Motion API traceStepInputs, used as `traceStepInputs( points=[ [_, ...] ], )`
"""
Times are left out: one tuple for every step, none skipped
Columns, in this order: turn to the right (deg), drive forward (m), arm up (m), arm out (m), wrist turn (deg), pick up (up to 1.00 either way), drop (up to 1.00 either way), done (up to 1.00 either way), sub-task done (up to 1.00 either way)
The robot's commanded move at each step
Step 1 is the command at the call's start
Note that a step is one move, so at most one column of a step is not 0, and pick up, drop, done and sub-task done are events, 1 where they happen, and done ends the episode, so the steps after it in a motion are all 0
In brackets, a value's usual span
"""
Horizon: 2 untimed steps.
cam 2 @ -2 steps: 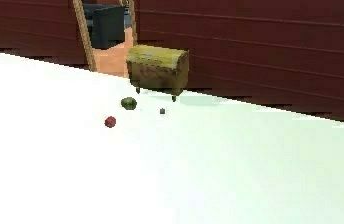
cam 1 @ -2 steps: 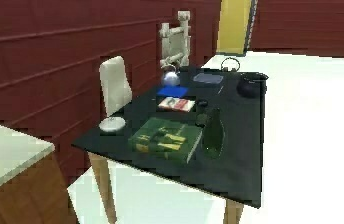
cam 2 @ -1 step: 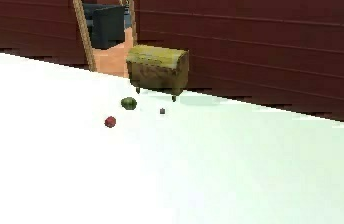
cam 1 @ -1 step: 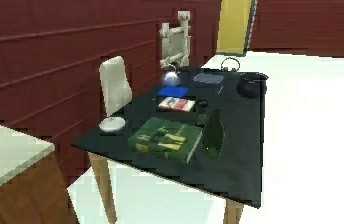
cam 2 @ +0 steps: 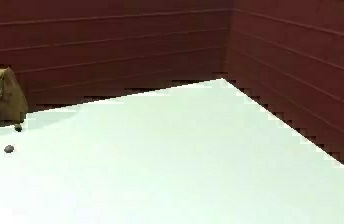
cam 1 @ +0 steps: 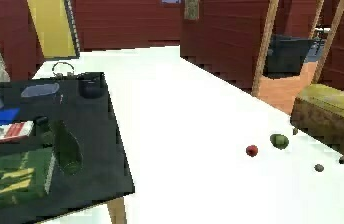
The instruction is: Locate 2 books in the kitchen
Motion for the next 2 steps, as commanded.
traceStepInputs(
  points=[
    [39.0,0.00,0.00,0.00,0.0,0.00,0.00,0.00,0.00],
    [0.0,0.65,0.00,0.00,0.0,0.00,0.00,0.00,0.00]
  ],
)
